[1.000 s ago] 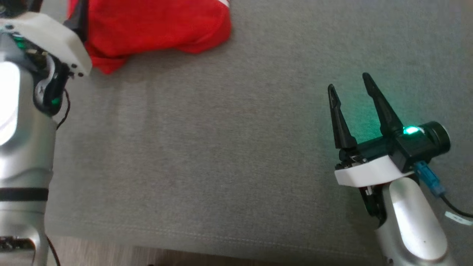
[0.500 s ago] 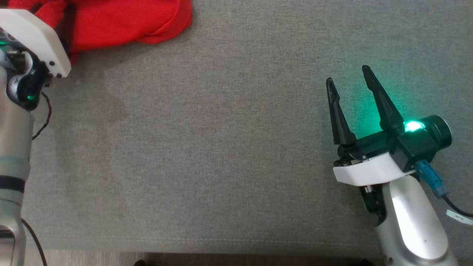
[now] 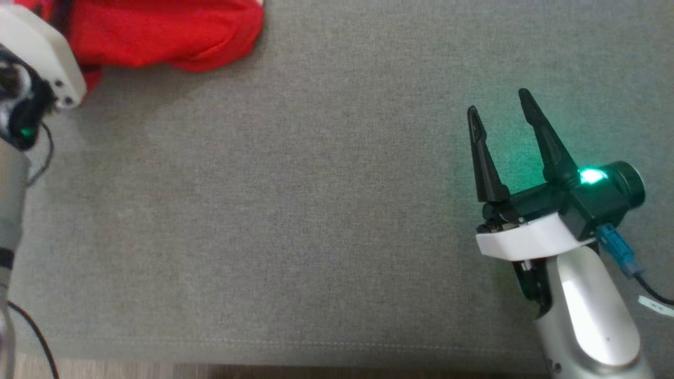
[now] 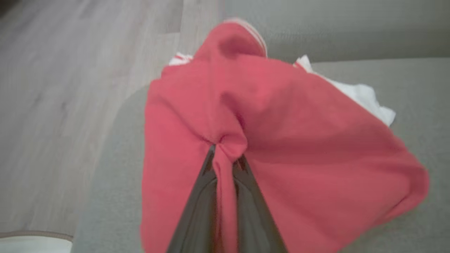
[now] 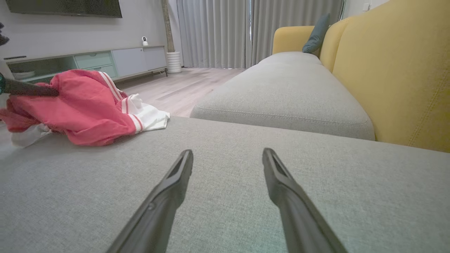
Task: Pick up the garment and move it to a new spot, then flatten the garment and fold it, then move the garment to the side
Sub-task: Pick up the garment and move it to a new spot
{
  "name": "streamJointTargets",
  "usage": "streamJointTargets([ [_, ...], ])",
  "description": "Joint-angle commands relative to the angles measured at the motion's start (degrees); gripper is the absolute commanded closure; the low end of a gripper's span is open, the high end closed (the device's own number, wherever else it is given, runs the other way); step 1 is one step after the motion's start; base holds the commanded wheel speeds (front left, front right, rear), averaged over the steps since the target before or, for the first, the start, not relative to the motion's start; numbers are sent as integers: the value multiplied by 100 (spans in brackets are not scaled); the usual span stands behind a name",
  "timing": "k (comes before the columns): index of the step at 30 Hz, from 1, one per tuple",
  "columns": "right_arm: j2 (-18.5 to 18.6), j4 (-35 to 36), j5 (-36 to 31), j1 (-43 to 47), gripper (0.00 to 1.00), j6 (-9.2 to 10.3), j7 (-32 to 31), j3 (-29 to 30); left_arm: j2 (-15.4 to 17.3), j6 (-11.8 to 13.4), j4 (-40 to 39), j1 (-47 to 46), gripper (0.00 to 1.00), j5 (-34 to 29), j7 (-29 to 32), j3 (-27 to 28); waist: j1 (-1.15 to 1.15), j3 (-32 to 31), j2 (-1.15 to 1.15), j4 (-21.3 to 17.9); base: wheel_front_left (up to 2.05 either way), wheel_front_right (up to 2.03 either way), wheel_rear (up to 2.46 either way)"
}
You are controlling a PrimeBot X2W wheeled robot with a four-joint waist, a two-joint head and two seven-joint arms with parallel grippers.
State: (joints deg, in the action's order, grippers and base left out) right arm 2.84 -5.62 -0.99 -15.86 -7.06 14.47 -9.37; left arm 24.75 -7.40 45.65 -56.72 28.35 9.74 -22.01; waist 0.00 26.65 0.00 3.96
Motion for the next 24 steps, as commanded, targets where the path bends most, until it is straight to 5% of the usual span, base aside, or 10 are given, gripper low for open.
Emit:
streamJointTargets([
  [1,4,165,45,22,0,-43,52,-123,419,73,-227,-390,100,-56,-129,201,0,-99,0,20,0,0,0],
  [13,4,59,271,227,0,-43,52,31,355,105,-810,-844,100,-413,-549,-190,0,-985,0,-97,0,0,0],
  [24,4,-5,425,493,0,-43,52,195,-331,25,-1812,-620,100,-204,-587,-788,0,-1657,0,-631,0,0,0],
])
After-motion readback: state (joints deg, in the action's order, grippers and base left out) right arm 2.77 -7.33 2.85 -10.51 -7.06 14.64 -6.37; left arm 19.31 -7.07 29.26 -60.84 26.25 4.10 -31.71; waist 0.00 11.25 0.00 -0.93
